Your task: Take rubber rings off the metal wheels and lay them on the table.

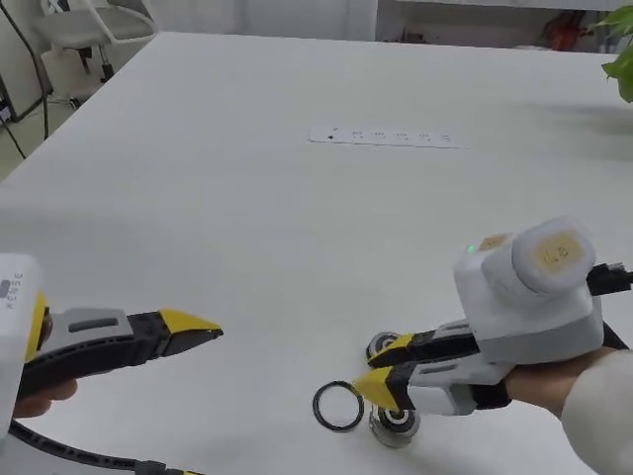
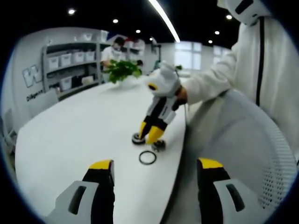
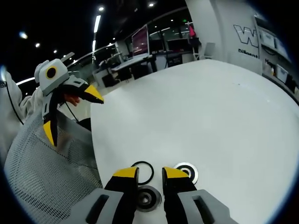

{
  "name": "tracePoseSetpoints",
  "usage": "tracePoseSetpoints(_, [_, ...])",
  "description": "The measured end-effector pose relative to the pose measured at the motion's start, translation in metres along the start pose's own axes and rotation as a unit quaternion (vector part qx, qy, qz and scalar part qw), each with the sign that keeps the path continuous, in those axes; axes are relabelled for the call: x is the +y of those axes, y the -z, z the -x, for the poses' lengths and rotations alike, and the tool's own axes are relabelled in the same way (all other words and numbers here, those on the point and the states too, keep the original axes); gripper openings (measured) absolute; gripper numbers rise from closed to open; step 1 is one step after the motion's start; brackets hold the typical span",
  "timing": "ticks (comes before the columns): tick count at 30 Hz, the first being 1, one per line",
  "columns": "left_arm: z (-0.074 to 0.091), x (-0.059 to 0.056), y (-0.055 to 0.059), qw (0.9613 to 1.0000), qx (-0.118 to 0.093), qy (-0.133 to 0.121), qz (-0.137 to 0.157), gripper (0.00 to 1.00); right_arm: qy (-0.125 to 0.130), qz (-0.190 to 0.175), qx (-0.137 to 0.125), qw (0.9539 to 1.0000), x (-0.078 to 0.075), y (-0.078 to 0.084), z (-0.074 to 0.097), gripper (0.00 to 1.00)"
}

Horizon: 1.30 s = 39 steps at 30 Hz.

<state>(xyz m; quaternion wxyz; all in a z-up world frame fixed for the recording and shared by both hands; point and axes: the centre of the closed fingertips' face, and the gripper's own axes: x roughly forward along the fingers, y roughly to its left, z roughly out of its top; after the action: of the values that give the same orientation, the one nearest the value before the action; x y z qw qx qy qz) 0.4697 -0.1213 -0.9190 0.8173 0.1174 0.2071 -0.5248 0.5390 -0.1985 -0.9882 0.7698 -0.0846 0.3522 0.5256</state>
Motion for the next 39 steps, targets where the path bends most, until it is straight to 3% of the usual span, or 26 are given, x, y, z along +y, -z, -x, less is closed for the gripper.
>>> tracePoseSetpoints(5, [0.001,0.0,-0.019,0.9996,-0.01,0.002,-0.025,0.74,0.011,-0.006,-0.027,0.9996,-0.009,-0.009,0.007,0.21])
tracePoseSetpoints(9, [0.0,0.003,-0.047,0.9981,-0.027,0.011,-0.054,0.74,0.024,0.001,-0.048,0.9986,-0.017,-0.015,0.014,0.2])
tracePoseSetpoints(13, [-0.003,0.008,-0.077,0.9931,-0.032,0.022,-0.111,0.74,0.033,-0.005,-0.059,0.9977,-0.026,-0.015,0.019,0.21])
tracePoseSetpoints(16, [-0.009,0.014,-0.095,0.99,-0.036,0.027,-0.133,0.72,0.052,0.0,-0.049,0.9975,-0.035,-0.008,0.021,0.19])
tracePoseSetpoints(20, [-0.021,0.02,-0.117,0.9864,-0.049,0.04,-0.152,0.71,0.058,0.001,-0.039,0.9976,-0.041,0.0,0.021,0.19])
tracePoseSetpoints(26, [-0.047,0.025,-0.135,0.9796,-0.048,0.058,-0.187,0.7,0.056,-0.006,-0.034,0.9979,-0.044,0.007,0.022,0.23])
tracePoseSetpoints(28, [-0.058,0.021,-0.141,0.9779,-0.062,0.086,-0.18,0.7,0.053,-0.009,-0.028,0.9982,-0.045,0.01,0.02,0.25])
tracePoseSetpoints(31, [-0.074,0.026,-0.141,0.9787,-0.06,0.09,-0.175,0.68,0.05,-0.011,-0.014,0.9986,-0.045,0.019,0.017,0.26])
tracePoseSetpoints(35, [-0.103,0.027,-0.131,0.9791,-0.067,0.091,-0.169,0.64,0.053,-0.008,-0.013,0.9984,-0.045,0.02,0.017,0.27])
tracePoseSetpoints(39, [-0.124,0.037,-0.112,0.984,-0.086,0.082,-0.133,0.57,0.058,0.003,-0.01,0.9983,-0.046,0.022,0.016,0.27])
